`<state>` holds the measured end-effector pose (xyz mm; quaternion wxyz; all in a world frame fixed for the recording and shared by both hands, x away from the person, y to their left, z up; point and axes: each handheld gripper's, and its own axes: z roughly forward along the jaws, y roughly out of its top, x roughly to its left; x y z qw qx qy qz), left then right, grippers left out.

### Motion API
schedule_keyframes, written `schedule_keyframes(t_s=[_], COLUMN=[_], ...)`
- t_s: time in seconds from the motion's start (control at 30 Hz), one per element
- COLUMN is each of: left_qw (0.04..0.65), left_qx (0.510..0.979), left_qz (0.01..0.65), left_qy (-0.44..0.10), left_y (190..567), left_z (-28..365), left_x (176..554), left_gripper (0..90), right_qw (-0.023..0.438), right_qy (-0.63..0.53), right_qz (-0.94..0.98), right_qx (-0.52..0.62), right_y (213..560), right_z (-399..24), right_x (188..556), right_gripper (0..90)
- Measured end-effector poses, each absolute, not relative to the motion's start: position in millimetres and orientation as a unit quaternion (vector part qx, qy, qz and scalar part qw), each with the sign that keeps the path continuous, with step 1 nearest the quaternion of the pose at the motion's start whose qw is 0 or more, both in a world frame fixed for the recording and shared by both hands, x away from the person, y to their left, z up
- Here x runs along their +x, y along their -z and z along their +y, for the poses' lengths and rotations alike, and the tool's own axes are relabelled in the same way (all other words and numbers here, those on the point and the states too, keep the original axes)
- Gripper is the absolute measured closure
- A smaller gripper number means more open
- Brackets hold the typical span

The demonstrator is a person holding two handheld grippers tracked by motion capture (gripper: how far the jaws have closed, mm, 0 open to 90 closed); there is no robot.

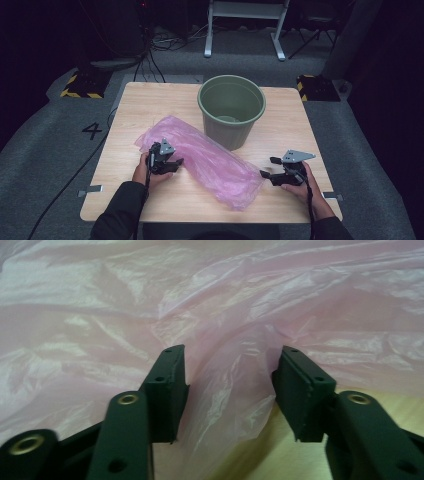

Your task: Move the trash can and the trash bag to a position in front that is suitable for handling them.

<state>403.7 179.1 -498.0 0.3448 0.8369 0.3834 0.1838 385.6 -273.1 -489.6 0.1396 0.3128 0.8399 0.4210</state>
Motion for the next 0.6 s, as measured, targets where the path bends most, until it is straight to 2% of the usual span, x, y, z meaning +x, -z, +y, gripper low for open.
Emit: schedule_keyframes(t_s=[0.13, 0.23, 0.33, 0.43, 0.6], left_qw=[0.382, 0.436, 0.455, 0.459, 0.424], left_qx=[0.813, 0.803, 0.806, 0.812, 0.833], left_qz=[0.403, 0.371, 0.344, 0.329, 0.328], left_qy=[-0.174, -0.167, -0.158, -0.149, -0.138], left_y=[490.2, 473.2, 466.0, 464.9, 478.0], left_z=[186.8, 183.4, 174.5, 166.6, 139.8], left_x=[400.7, 384.0, 371.3, 365.3, 362.3], left_gripper=[29.0, 24.7, 21.3, 19.6, 19.8], right_qw=[0.138, 0.138, 0.137, 0.137, 0.138], right_qy=[-0.421, -0.418, -0.419, -0.422, -0.427], right_qz=[0.841, 0.842, 0.842, 0.84, 0.836], right_qx=[0.31, 0.31, 0.31, 0.312, 0.317], right_y=[490.1, 490.6, 490.8, 490.5, 489.6], right_z=[-274.4, -275.3, -276.4, -277.6, -280.0], right_x=[384.9, 384.1, 383.4, 383.3, 383.6], right_gripper=[28.0, 28.3, 28.2, 28.0, 27.1])
